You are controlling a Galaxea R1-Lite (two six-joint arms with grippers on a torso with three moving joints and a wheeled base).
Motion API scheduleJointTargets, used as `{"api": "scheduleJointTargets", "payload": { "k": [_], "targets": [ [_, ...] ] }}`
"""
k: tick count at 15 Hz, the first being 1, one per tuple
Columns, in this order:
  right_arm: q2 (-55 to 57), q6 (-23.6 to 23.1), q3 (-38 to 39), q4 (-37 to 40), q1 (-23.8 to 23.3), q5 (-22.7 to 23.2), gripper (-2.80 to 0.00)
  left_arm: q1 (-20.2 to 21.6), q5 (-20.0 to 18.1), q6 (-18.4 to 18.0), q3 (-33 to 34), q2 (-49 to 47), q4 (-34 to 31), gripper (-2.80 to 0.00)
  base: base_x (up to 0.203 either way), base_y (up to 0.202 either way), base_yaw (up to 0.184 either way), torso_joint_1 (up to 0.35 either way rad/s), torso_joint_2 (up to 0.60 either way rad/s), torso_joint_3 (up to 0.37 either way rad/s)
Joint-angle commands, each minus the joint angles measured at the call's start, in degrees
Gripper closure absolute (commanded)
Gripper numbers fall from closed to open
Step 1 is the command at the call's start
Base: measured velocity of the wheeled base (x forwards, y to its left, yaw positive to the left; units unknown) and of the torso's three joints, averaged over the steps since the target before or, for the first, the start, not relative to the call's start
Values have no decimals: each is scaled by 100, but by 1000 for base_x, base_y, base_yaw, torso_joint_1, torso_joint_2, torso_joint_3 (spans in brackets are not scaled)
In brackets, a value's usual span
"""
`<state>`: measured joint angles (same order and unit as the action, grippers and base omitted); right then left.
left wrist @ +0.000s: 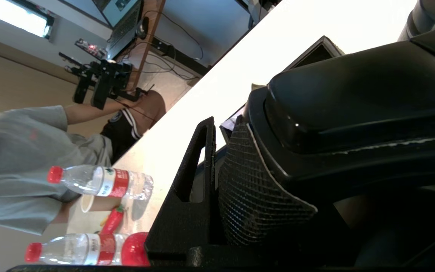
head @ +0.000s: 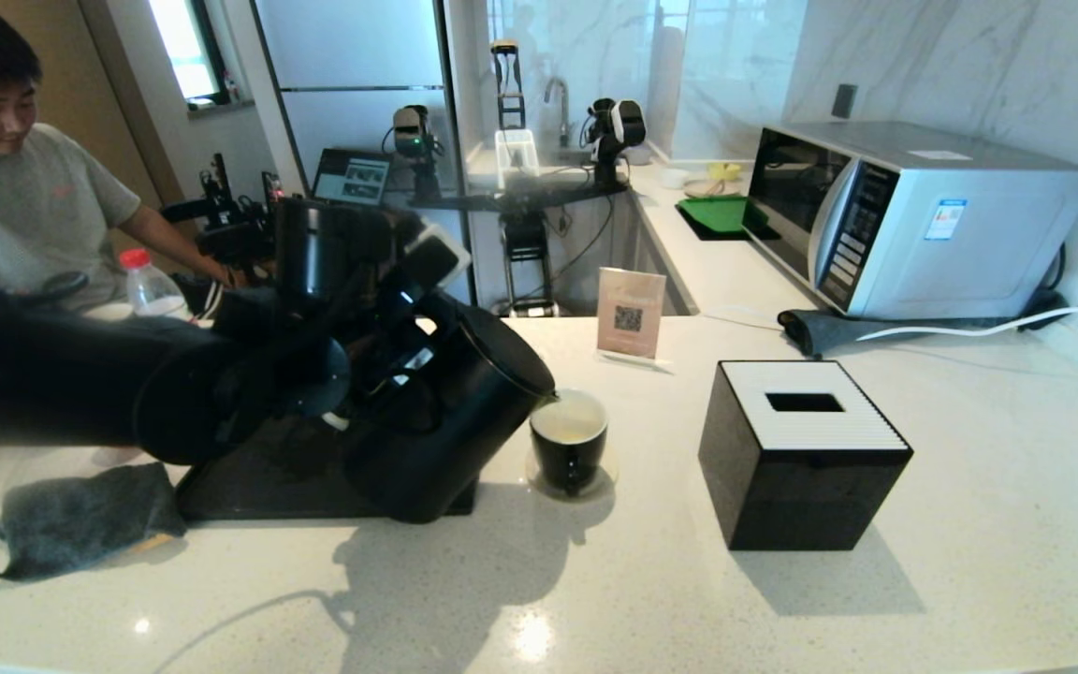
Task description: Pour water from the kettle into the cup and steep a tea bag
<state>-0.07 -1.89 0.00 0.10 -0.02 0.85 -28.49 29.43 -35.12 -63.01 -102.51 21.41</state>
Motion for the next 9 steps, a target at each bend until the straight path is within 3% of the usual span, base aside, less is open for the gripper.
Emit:
{"api": "scheduleJointTargets", "payload": {
  "k": [1, 4, 9],
  "targets": [
    [7, -4, 0, -1, -5, 3, 0, 1, 42, 228, 39, -7, 23, 0, 0, 0, 0, 0, 0, 0],
    [7, -4, 0, -1, 2, 3, 0, 14, 46, 486, 356, 93, 426, 0, 0, 0, 0, 0, 0, 0],
    [7, -4, 0, 2, 0, 3, 0, 80, 223, 963, 1190, 134, 2087, 0, 0, 0, 0, 0, 0, 0]
  ]
}}
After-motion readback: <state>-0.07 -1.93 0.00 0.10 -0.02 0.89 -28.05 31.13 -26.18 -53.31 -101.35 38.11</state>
